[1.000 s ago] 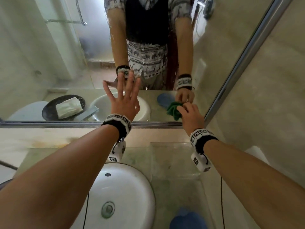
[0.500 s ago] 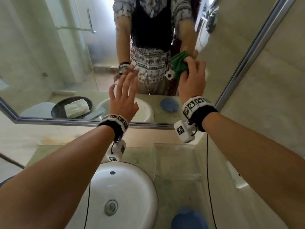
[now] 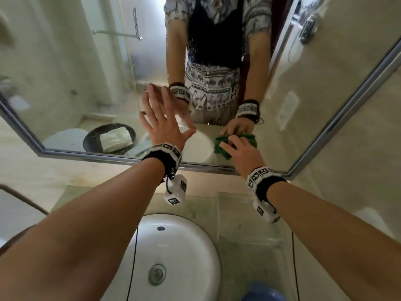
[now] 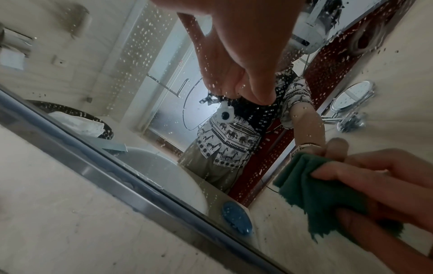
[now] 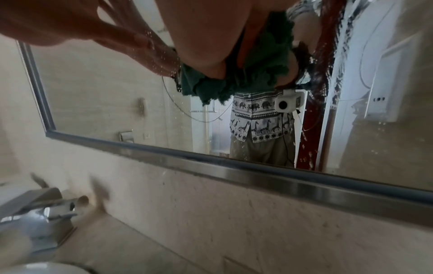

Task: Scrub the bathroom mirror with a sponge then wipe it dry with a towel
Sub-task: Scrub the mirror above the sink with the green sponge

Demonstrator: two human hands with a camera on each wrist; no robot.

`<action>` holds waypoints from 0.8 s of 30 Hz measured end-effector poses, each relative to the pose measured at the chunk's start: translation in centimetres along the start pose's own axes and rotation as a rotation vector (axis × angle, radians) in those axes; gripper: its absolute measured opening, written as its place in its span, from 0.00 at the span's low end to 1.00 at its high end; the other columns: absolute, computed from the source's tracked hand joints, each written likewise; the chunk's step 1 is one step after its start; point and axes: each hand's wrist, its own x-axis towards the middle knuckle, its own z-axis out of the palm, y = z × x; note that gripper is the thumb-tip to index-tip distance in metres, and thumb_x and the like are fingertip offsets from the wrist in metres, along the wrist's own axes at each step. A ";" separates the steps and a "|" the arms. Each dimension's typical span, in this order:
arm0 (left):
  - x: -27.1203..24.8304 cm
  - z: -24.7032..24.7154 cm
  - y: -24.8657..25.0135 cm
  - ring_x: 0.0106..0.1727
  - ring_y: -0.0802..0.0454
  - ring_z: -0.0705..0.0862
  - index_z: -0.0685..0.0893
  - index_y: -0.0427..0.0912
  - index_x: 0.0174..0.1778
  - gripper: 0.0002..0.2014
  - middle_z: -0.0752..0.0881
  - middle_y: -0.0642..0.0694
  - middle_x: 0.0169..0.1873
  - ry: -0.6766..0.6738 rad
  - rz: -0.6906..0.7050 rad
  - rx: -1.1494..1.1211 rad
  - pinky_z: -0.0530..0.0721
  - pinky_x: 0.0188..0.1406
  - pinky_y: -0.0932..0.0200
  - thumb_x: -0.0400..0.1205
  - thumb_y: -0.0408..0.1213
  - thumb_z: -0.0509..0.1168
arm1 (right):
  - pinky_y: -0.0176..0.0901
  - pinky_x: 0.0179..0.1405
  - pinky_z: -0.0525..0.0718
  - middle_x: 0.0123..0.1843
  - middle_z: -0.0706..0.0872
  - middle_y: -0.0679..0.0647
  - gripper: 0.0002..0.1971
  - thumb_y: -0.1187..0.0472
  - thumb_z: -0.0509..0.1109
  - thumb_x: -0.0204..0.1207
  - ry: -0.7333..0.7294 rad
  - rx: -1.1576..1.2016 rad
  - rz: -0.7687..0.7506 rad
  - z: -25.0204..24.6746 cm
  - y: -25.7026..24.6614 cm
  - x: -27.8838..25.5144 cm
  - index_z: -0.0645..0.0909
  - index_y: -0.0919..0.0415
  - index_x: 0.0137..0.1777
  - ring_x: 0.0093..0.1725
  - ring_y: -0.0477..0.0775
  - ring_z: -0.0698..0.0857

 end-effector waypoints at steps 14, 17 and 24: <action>-0.1 0.6 -0.1 0.85 0.30 0.47 0.40 0.41 0.86 0.71 0.47 0.31 0.85 0.015 0.008 0.019 0.59 0.77 0.24 0.59 0.78 0.70 | 0.44 0.51 0.85 0.66 0.79 0.60 0.20 0.53 0.59 0.86 0.499 0.145 0.263 -8.1 -1.0 10.2 0.75 0.55 0.76 0.61 0.59 0.80; -0.1 0.8 -0.3 0.85 0.29 0.48 0.41 0.42 0.86 0.69 0.49 0.31 0.85 0.026 0.020 0.023 0.59 0.76 0.24 0.61 0.79 0.67 | 0.46 0.37 0.88 0.62 0.83 0.57 0.18 0.55 0.65 0.82 0.360 0.048 0.089 -5.5 -1.7 8.9 0.80 0.53 0.71 0.53 0.59 0.83; -0.3 0.0 -1.3 0.85 0.29 0.47 0.41 0.43 0.87 0.66 0.47 0.31 0.85 -0.027 0.089 0.077 0.61 0.77 0.26 0.65 0.71 0.72 | 0.43 0.25 0.82 0.55 0.85 0.53 0.23 0.67 0.80 0.64 0.046 -0.074 -0.165 0.9 -2.8 4.4 0.87 0.51 0.60 0.44 0.57 0.84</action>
